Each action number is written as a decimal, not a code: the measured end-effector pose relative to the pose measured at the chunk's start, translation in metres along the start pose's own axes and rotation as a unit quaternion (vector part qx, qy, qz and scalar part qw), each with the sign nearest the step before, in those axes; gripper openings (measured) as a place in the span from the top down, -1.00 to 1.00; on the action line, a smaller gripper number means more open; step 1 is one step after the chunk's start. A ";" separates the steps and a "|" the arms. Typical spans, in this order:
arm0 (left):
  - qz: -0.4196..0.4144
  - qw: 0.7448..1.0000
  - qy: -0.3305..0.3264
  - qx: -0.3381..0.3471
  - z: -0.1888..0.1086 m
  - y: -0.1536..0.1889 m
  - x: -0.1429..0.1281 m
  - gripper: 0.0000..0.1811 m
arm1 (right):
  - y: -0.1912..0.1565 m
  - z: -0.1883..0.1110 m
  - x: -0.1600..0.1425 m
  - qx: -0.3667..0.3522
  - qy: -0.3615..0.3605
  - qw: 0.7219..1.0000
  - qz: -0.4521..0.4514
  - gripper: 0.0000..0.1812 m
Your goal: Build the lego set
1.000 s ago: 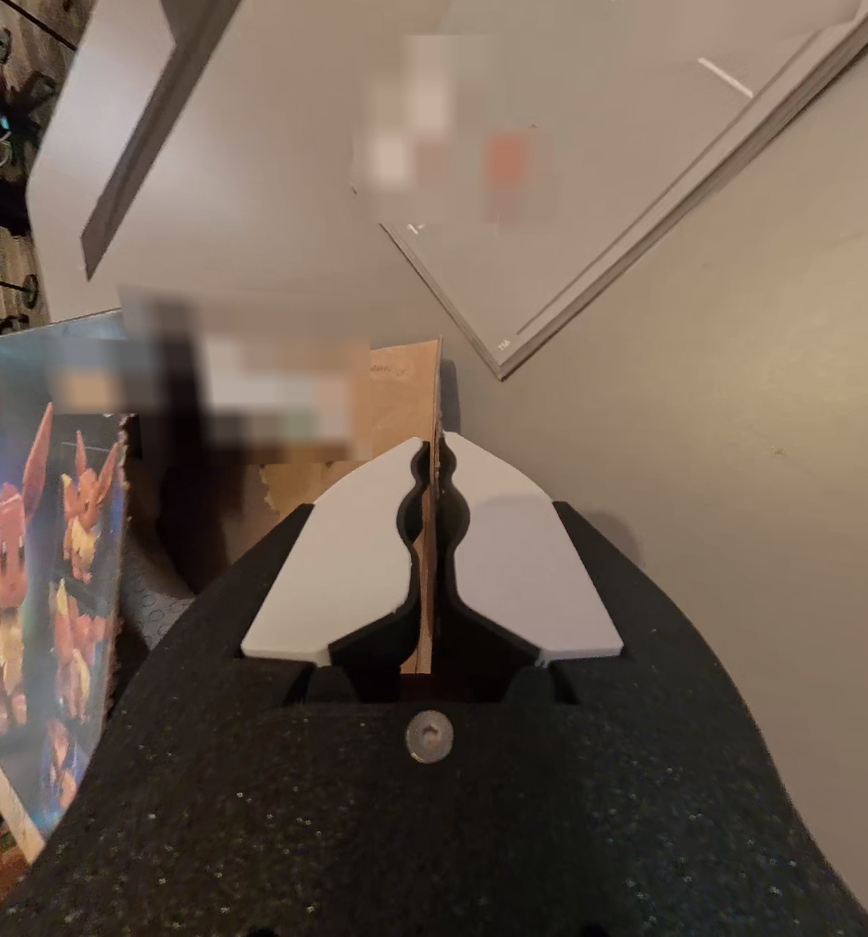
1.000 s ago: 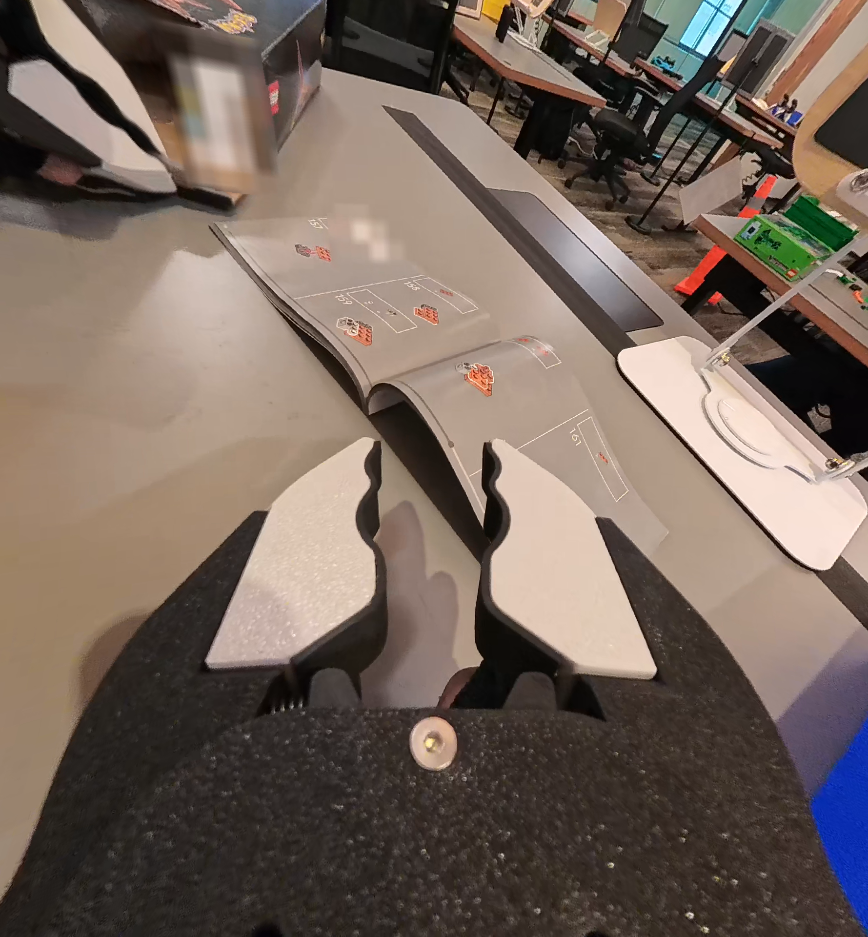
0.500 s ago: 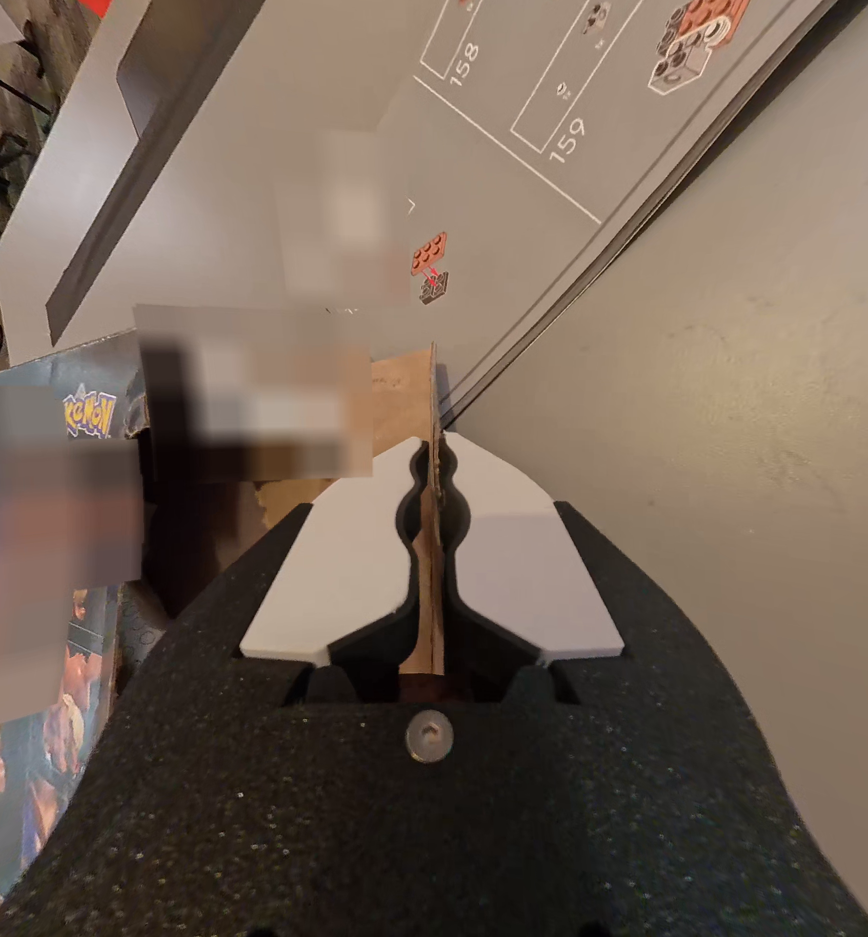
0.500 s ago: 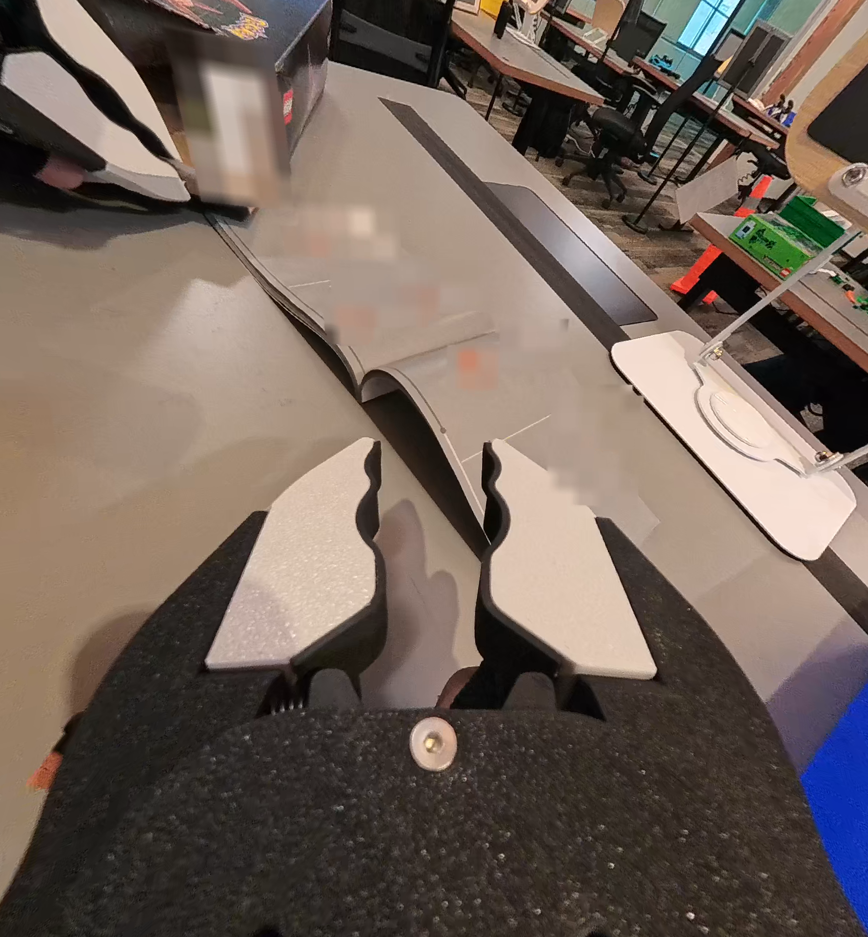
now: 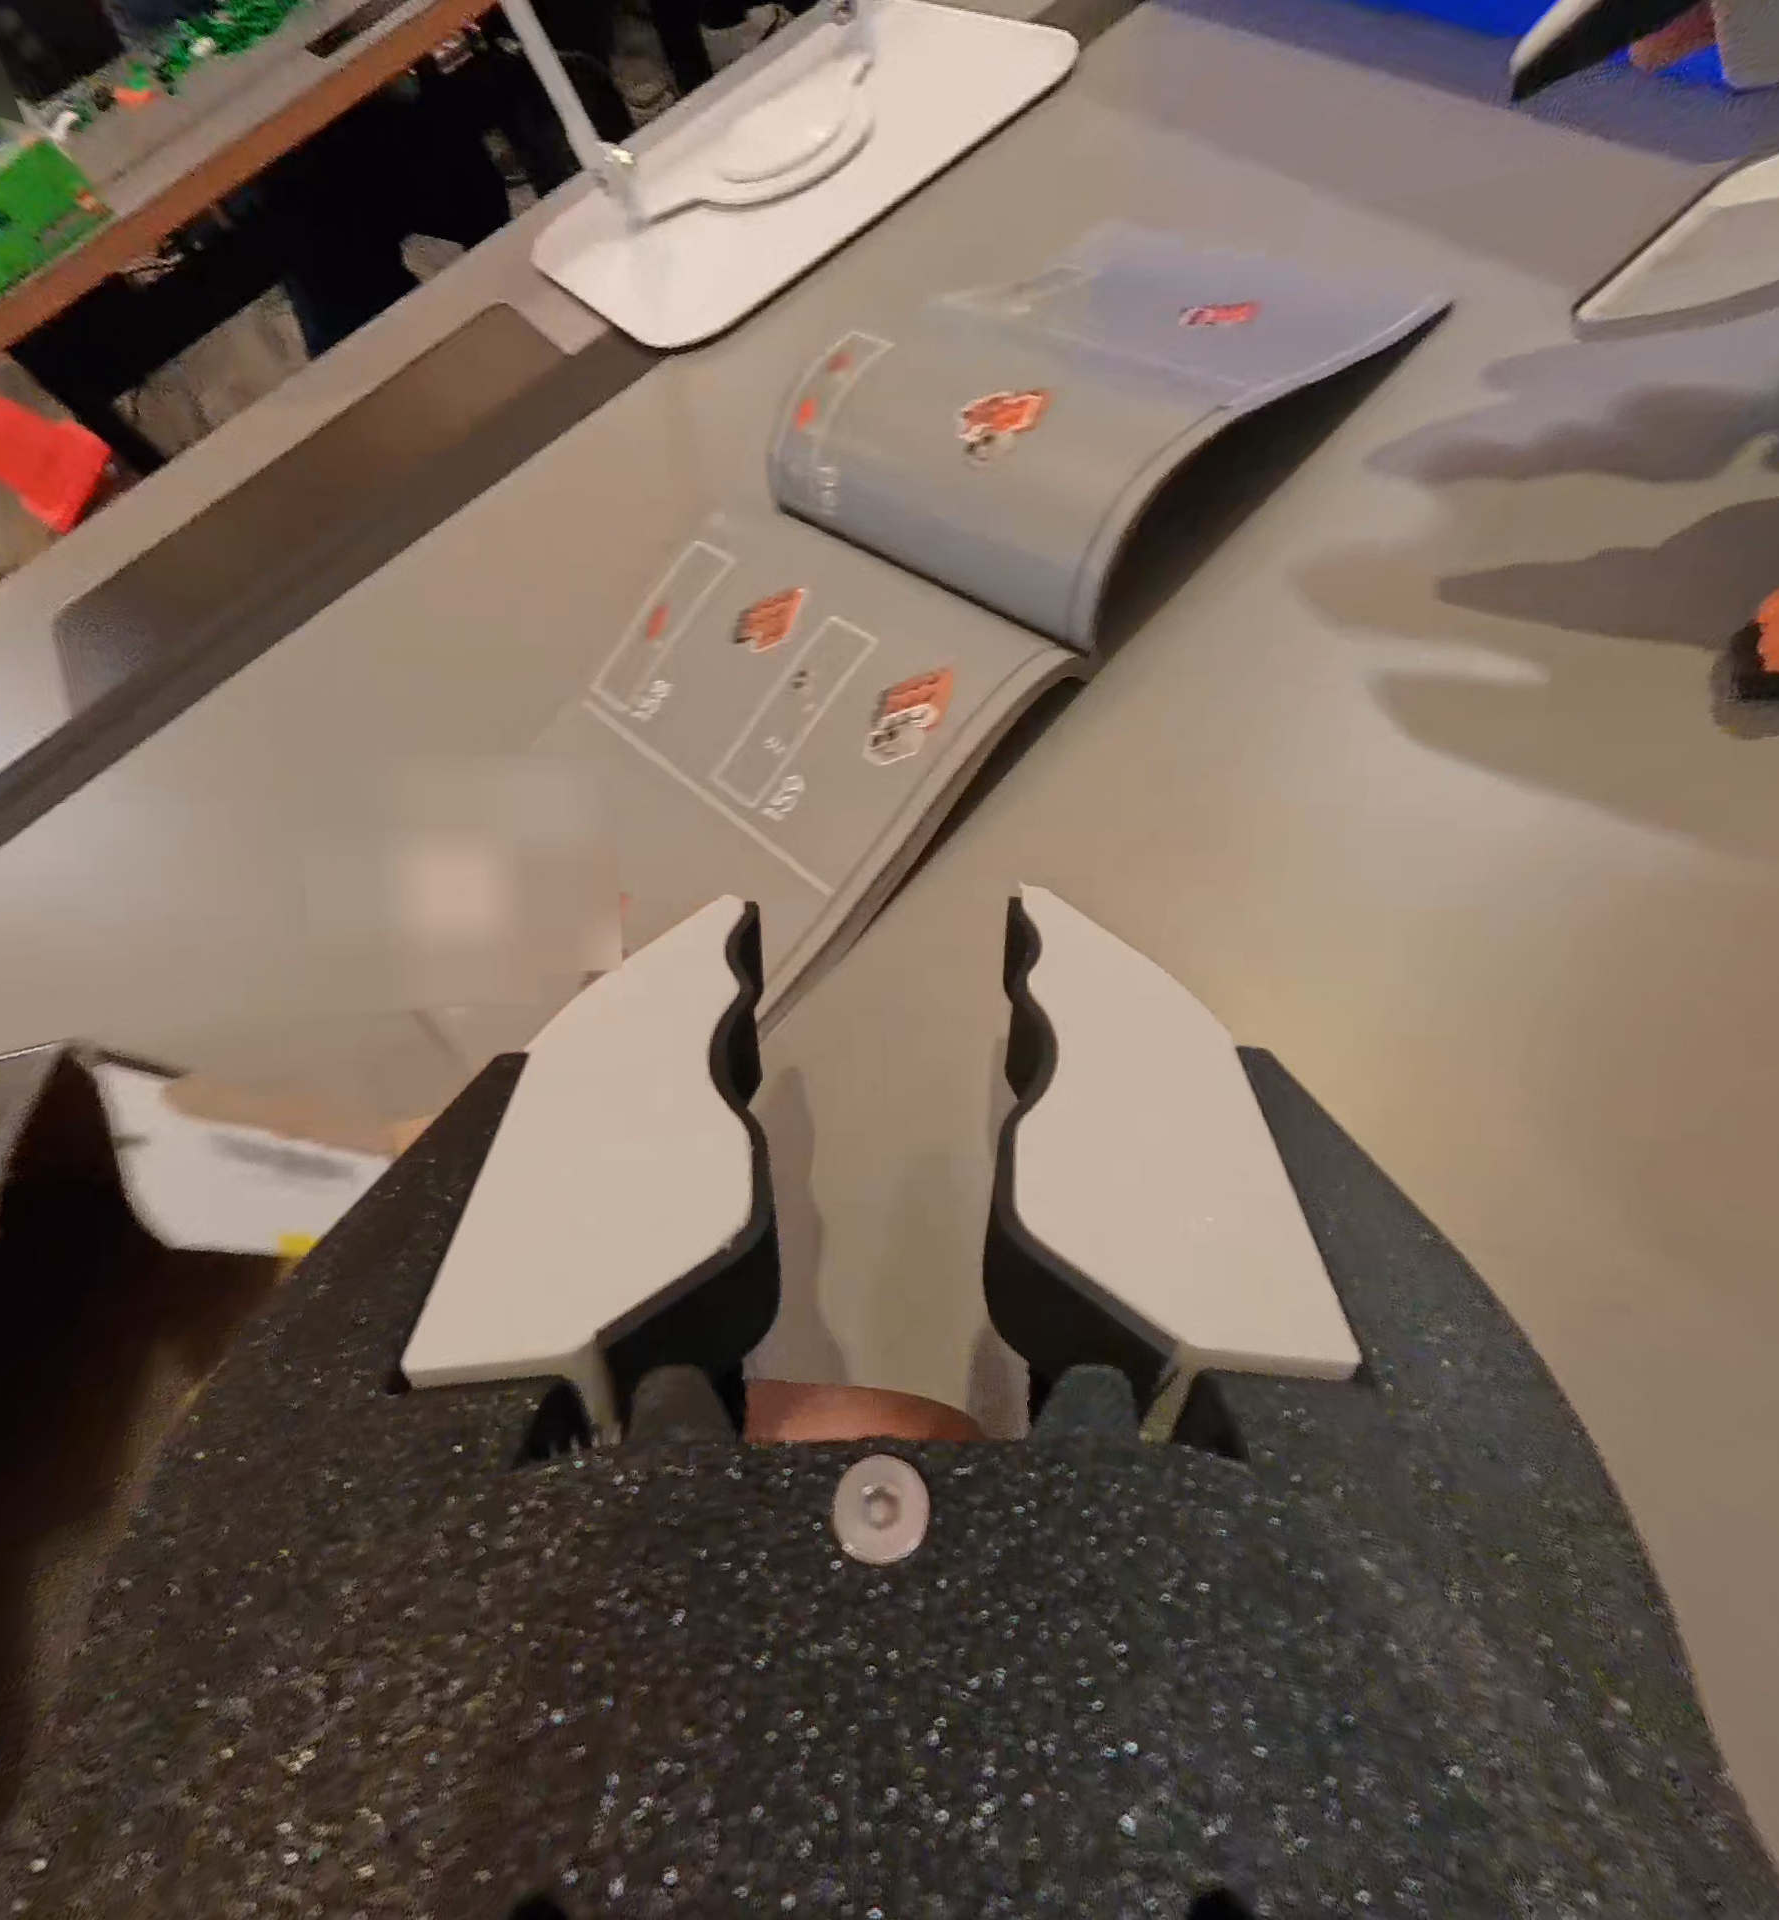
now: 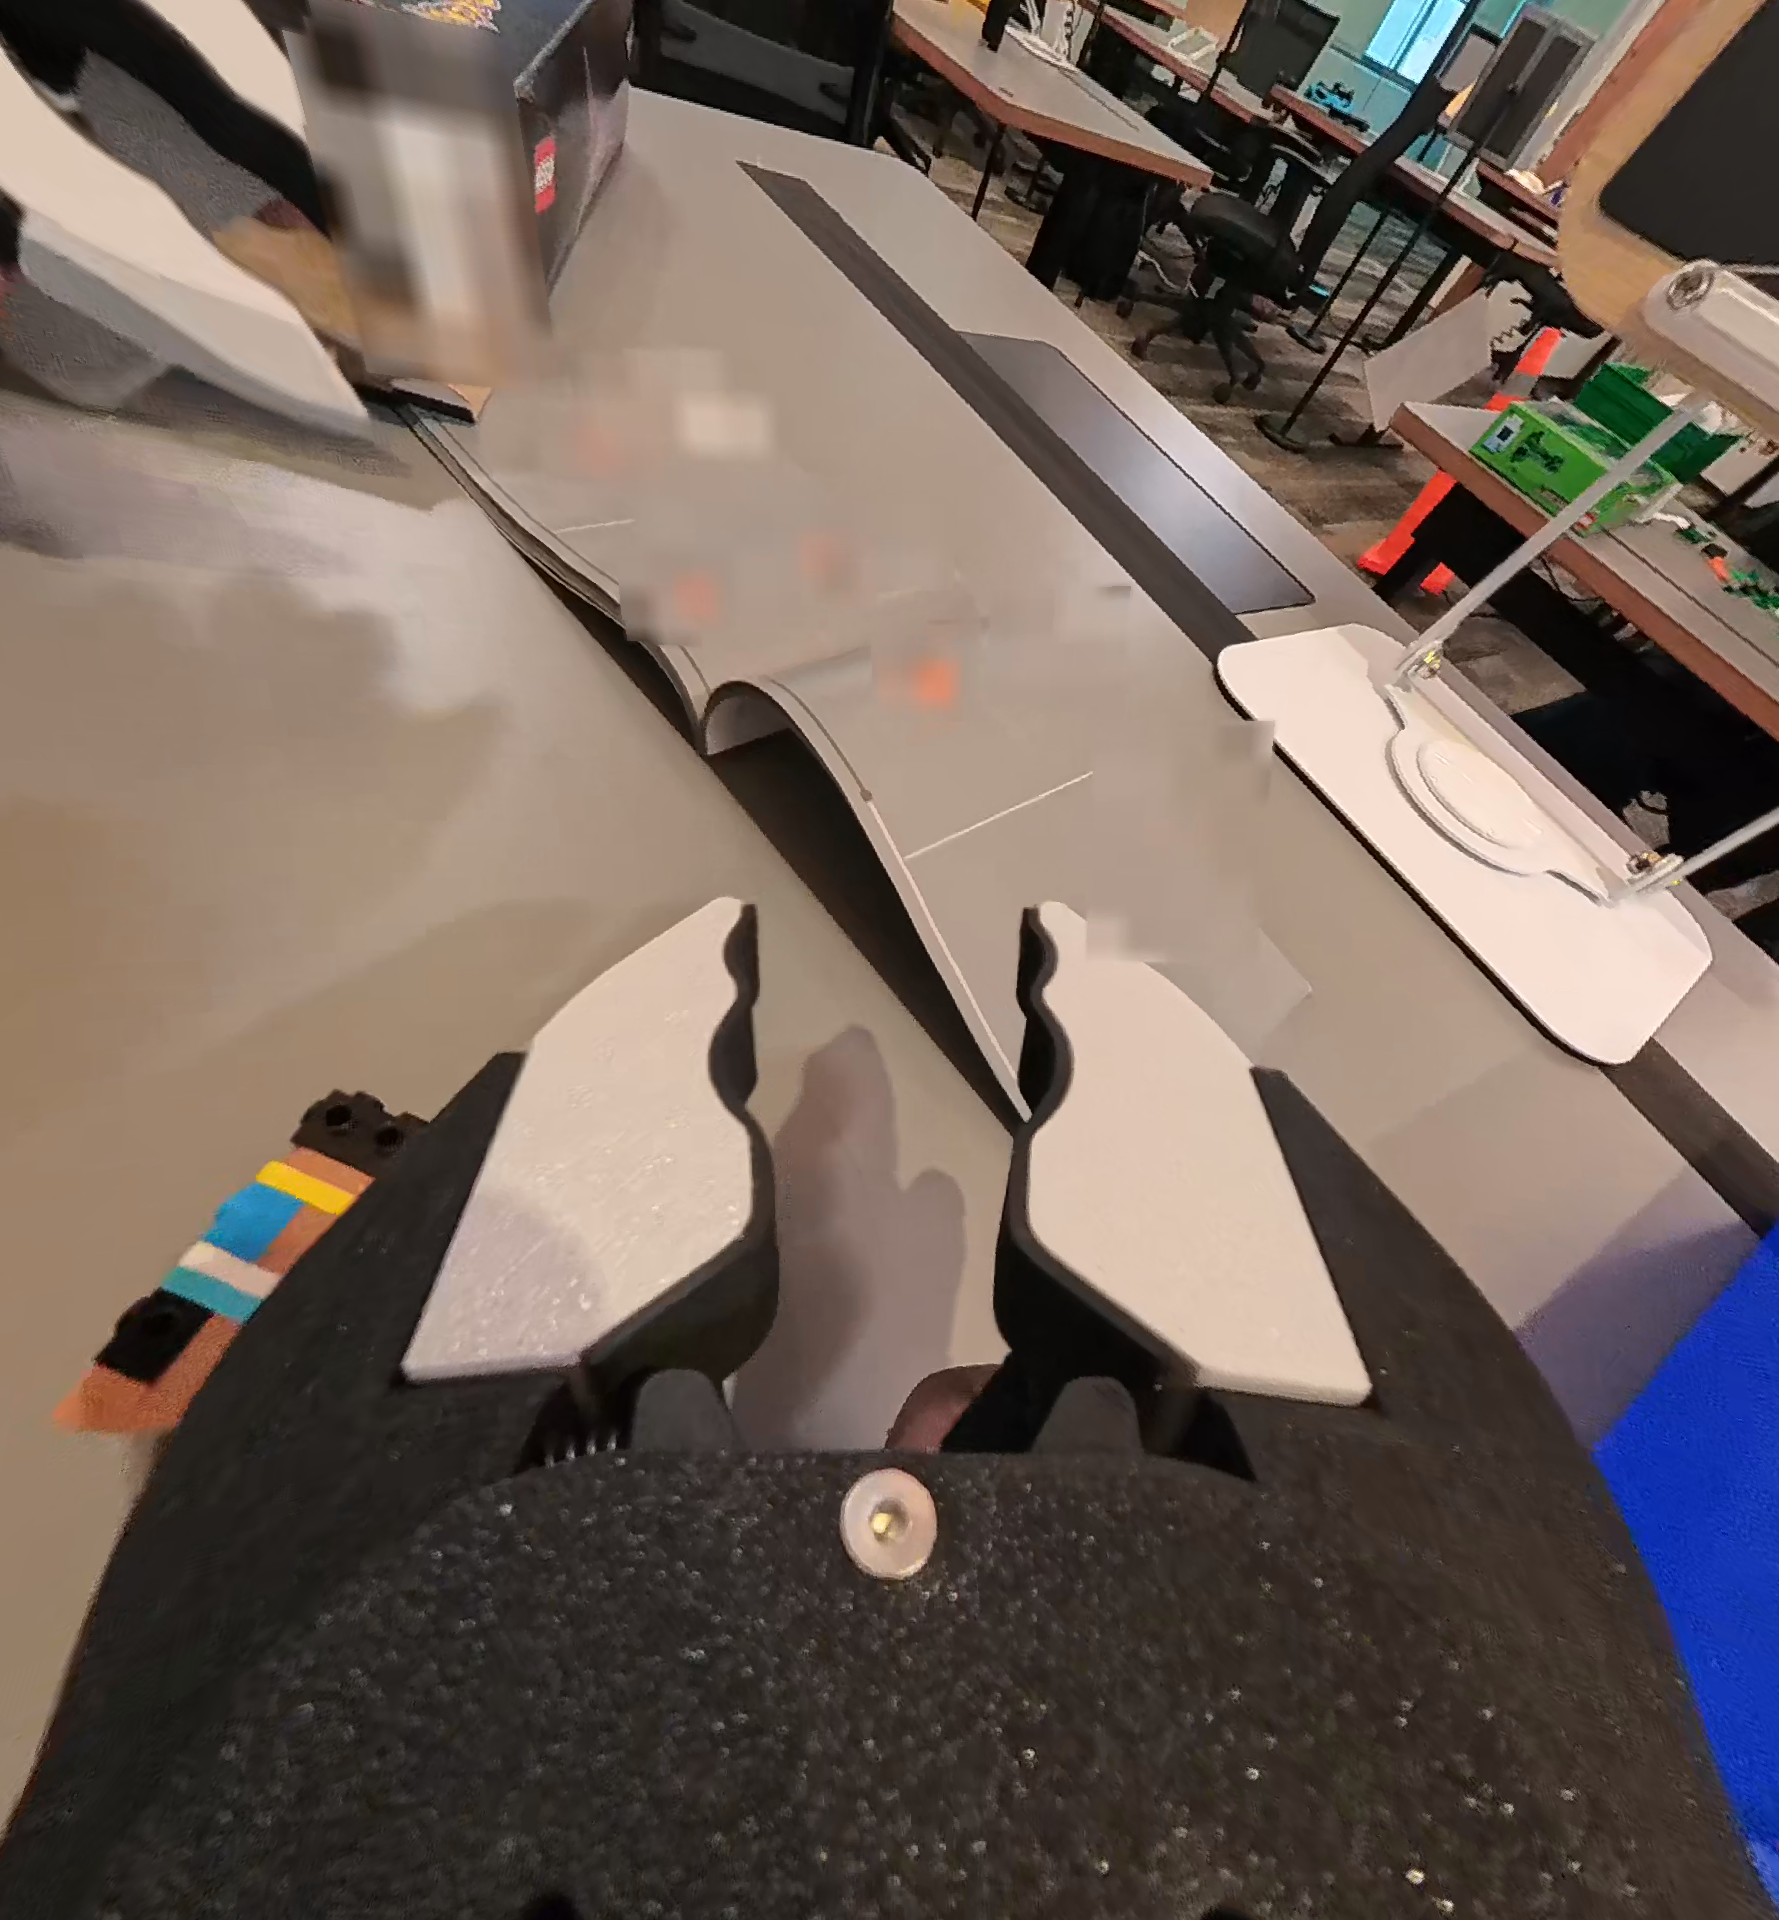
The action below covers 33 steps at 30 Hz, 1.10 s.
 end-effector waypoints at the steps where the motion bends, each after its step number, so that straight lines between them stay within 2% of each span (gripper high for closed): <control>1: 0.003 1.000 0.002 -0.009 0.005 0.007 -0.001 0.50 | 0.000 -0.002 -0.001 0.000 -0.001 1.000 -0.001 0.45; 9: 0.096 0.986 0.111 -0.083 0.014 0.064 0.019 0.89 | -0.006 -0.013 -0.011 0.014 -0.011 1.000 -0.025 0.47; 13: 0.077 0.980 0.130 -0.130 0.015 0.078 0.022 0.84 | -0.008 -0.023 -0.013 0.035 -0.012 0.999 -0.026 0.50; 17: 0.042 0.966 0.159 -0.201 0.011 0.092 0.030 0.60 | -0.010 -0.038 -0.012 0.096 0.002 0.995 0.027 0.50; 19: 0.028 0.961 0.171 -0.215 0.011 0.099 0.036 0.55 | -0.010 -0.045 -0.015 0.108 0.003 0.993 0.037 0.51; 26: 0.045 0.963 0.194 -0.184 0.024 0.113 0.049 0.54 | -0.014 -0.060 -0.027 0.120 -0.014 0.992 0.027 0.50; 30: 0.012 0.954 0.245 -0.174 0.024 0.110 0.061 0.55 | -0.016 -0.069 -0.032 0.126 -0.015 0.992 0.025 0.51; 33: -0.009 0.951 0.257 -0.171 0.027 0.105 0.064 0.55 | -0.015 -0.074 -0.033 0.129 -0.014 0.991 0.025 0.51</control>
Point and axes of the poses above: each gripper's, where its closed fingertips meet, z out along the fingers, x out of its top, y = z × x across the jaws, the point moved 5 cm from there along -z, back along the fingers, and after that the axes turned 7 degrees about y, right-handed, at the moved point
